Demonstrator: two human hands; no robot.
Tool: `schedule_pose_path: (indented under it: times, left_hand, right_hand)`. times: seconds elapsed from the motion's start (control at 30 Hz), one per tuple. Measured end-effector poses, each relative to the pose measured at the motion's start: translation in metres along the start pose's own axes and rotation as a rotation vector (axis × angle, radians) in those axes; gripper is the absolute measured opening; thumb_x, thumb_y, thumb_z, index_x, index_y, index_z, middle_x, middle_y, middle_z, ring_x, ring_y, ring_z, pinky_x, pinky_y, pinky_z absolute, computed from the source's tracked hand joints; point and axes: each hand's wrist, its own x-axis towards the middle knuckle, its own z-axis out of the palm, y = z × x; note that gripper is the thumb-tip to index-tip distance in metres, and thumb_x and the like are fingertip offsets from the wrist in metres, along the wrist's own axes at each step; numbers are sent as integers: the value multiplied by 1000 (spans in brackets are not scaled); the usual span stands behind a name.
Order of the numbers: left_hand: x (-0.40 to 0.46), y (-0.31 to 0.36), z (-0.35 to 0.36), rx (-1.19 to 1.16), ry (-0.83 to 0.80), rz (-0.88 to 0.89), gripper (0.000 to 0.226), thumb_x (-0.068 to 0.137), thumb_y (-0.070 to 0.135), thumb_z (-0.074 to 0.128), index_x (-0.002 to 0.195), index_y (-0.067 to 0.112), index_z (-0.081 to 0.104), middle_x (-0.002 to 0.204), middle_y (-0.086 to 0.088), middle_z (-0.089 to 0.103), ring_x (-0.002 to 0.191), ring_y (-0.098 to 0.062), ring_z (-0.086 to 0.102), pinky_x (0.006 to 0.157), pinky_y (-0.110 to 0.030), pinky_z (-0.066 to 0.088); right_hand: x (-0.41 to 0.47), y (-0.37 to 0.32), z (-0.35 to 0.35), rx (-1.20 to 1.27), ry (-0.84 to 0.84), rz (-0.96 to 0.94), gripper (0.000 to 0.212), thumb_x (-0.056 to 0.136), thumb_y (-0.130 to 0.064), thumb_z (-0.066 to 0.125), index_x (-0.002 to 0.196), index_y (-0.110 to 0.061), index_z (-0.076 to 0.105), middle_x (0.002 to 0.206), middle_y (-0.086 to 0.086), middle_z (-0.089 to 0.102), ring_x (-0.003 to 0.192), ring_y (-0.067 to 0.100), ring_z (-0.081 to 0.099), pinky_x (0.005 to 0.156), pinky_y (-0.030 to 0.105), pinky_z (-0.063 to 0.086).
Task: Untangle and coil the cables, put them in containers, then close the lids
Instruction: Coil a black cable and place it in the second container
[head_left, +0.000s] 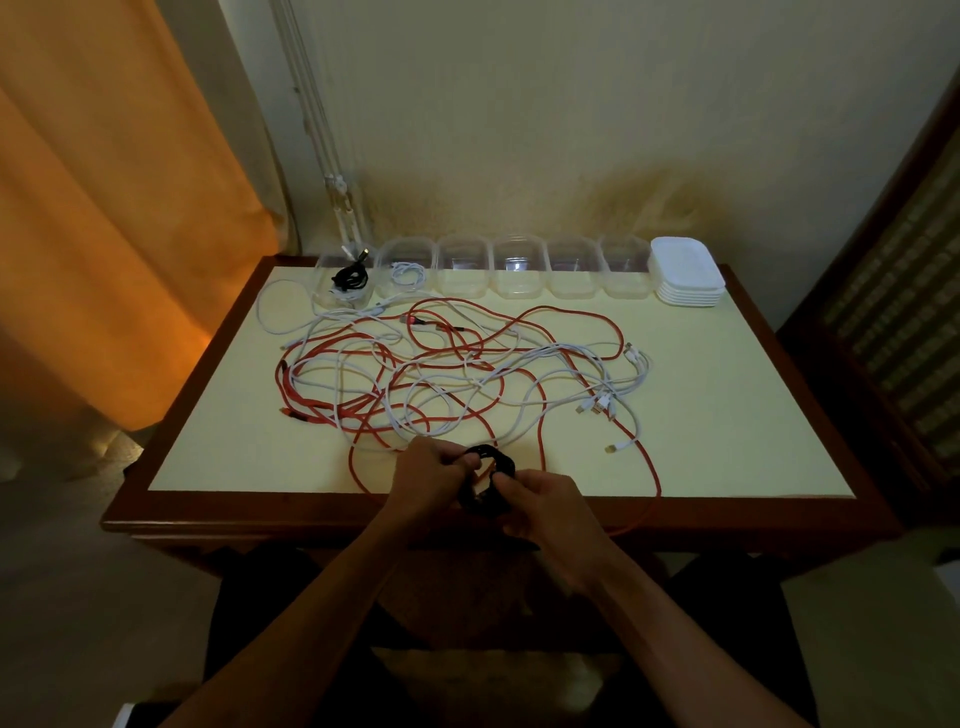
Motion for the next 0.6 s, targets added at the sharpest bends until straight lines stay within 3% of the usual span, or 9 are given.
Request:
schedule_pose_path:
  times: [0.13,0.23,0.3,0.43,0.6]
  left_hand:
    - [-1,2,3,8,47,28,15,95,12,59,88,10,72,72,2,67,64,-5,64,56,-13,45]
    - [-1,2,1,33,58,54,16,95,11,59,87,6,73,69,3,66,60,-1,62,53,-10,45]
    - [0,0,0,35,54,65,16,95,11,59,89,5,73,71,2,66,63,-3,63,56,-10,47]
    - [2,-5,-5,30,-5,87,16,95,13,59,92,5,72,77,-3,68,72,-14,67,70,-26,57]
    - [6,-10,-11,-31,-15,78,16,96,15,58,93,7,72,81,-5,70,76,-16,70,75,-34,59]
  right_hand:
    - [2,-1,2,-152,41,-19,24,99,-31,56,106,-15,72,97,0,75,92,15,70,84,35,56]
    - [6,-6,0,-324,48,-35,19,99,-32,57,96,-21,72,84,-6,71,72,0,66,67,18,47]
    - [10,-8,-2,-417,45,-29,20,98,-33,57,90,-21,71,74,-6,68,60,-2,62,60,15,44]
    - [16,-12,-9,-494,3,-30,21,99,-33,57,85,-23,70,63,-8,66,55,-1,60,58,17,47]
    - [26,-16,-9,-425,79,-57,26,96,-36,61,112,-17,67,90,-2,72,70,9,69,61,18,52]
